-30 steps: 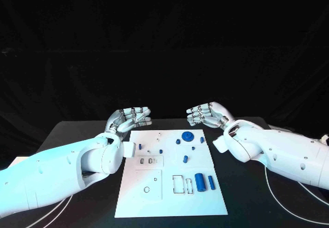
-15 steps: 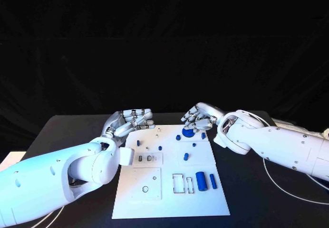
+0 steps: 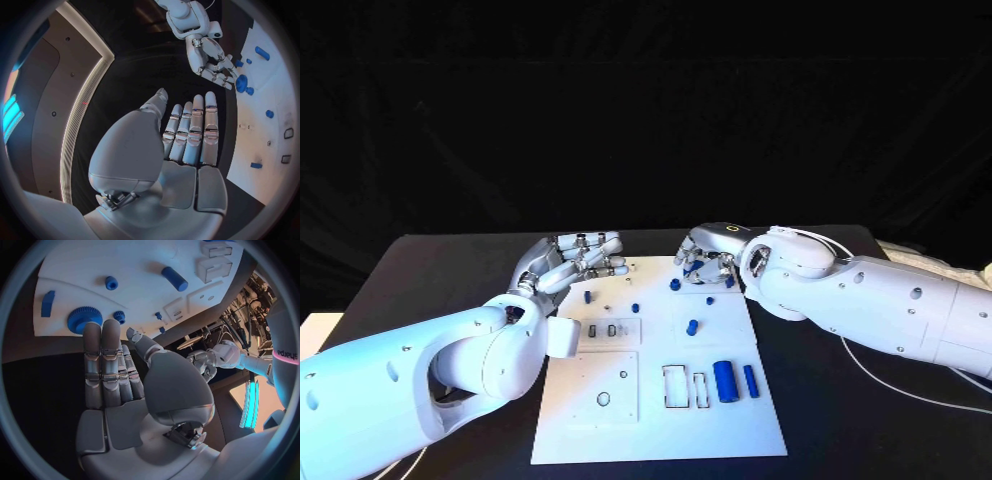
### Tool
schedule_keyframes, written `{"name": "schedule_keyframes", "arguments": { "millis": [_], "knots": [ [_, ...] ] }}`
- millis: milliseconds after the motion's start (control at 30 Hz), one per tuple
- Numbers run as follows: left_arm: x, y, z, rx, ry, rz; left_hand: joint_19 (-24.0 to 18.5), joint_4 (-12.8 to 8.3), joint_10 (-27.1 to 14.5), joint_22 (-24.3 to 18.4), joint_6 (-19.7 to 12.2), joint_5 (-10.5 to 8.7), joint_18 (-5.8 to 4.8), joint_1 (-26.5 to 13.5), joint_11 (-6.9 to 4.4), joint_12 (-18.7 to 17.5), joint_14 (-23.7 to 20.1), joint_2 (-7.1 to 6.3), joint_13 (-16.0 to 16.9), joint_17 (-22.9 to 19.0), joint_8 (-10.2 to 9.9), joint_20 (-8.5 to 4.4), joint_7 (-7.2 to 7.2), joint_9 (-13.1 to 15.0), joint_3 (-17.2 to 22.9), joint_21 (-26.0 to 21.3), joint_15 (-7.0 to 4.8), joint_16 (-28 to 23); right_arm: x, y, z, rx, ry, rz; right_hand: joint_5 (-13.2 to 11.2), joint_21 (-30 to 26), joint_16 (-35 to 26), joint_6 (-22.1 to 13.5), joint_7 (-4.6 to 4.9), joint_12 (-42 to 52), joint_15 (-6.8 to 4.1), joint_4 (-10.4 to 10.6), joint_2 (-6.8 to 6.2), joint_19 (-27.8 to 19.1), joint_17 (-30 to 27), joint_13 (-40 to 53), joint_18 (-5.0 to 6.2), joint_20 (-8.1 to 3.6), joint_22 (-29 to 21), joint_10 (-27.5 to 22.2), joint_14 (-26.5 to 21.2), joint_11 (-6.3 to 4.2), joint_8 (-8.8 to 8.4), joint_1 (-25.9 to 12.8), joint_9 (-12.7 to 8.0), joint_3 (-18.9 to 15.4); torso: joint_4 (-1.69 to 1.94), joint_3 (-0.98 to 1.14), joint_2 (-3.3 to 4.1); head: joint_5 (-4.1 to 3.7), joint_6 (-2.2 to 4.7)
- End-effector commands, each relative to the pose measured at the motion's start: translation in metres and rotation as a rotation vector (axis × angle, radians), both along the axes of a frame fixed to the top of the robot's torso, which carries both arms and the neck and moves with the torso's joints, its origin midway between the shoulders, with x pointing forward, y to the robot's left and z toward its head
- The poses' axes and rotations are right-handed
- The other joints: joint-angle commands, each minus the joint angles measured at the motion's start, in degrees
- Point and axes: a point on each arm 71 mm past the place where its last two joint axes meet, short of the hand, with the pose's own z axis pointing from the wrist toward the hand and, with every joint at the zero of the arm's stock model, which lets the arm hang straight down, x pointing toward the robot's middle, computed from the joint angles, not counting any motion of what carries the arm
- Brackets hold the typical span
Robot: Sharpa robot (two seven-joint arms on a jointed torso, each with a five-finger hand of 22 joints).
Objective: Assemble the parts on the task board
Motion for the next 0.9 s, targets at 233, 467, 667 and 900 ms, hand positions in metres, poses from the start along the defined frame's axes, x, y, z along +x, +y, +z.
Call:
{"name": "schedule_keyframes", "arguments": {
  "millis": [233, 467, 667, 900],
  "knots": [
    [-0.003, -0.002, 0.006, -0.021, -0.005, -0.028, 0.3, -0.5, 0.0, -0.1, 0.1, -0.01, 0.42, -0.8, 0.40, -0.3, 0.1, 0.04, 0.0, 0.1, -0.5, 0.34, 0.42, -0.1, -0.2, -0.2, 0.39, -0.5, 0.001, 0.005, -0.003, -0.158, -0.015, 0.001, -0.4, 4.2, 2.7, 0.7, -0.42, -0.2, -0.04, 0.8, -0.69, 0.5, 1.8, 0.0, -0.30, 0.11, 5.0, -0.4, 1.3, 0.05, -0.08, 0.0, 0.1, 1.6, 0.59, -0.36, 1.11, -0.49, -0.03],
    [-0.004, -0.003, 0.008, -0.023, -0.006, -0.033, 0.3, -0.6, 0.0, -0.2, 0.1, -0.01, 0.42, -0.9, 0.44, -0.4, 0.1, 0.06, 0.0, 0.1, -0.6, 0.35, 0.47, -0.1, -0.2, -0.3, 0.41, -0.6, 0.003, 0.009, -0.004, -0.172, -0.017, 0.007, -0.6, 5.7, 3.9, 1.3, -0.59, -0.1, -0.07, 1.3, -0.65, 0.5, 2.5, 0.0, -0.44, 0.10, 6.5, -0.2, 0.9, -0.06, 0.00, 0.1, 0.2, 2.6, 0.75, -0.51, 1.64, -0.67, 0.18],
    [-0.004, -0.004, 0.009, -0.024, -0.006, -0.037, 0.3, -0.8, 0.0, -0.2, 0.1, -0.02, 0.42, -0.9, 0.48, -0.6, 0.1, 0.08, 0.0, 0.2, -0.8, 0.38, 0.53, -0.1, -0.2, -0.4, 0.44, -0.7, 0.004, 0.011, -0.005, -0.178, -0.021, 0.007, -1.1, 6.4, 4.5, 1.7, -0.65, -0.1, -0.10, 1.7, -0.68, 0.2, 2.9, 0.0, -0.48, 0.09, 7.1, 0.0, 0.6, -0.11, 0.02, 0.1, 0.2, 3.4, 0.84, -0.69, 2.01, -0.70, -0.07],
    [-0.005, -0.004, 0.009, -0.024, -0.004, -0.039, 0.3, -0.8, -0.1, -0.3, 0.0, -0.01, 0.43, -0.9, 0.49, -0.6, 0.1, 0.09, 0.0, 0.2, -0.8, 0.39, 0.54, -0.1, -0.3, -0.4, 0.44, -0.7, 0.005, 0.013, -0.005, -0.179, -0.022, 0.010, -1.4, 7.4, 5.2, 2.0, -0.65, -0.1, -0.11, 2.2, -0.72, 0.3, 3.3, 0.0, -0.62, 0.11, 8.3, 0.3, 0.5, -0.13, -0.01, 0.0, 0.2, 4.1, 1.00, -0.78, 2.36, -0.79, -0.07]
  ]
}}
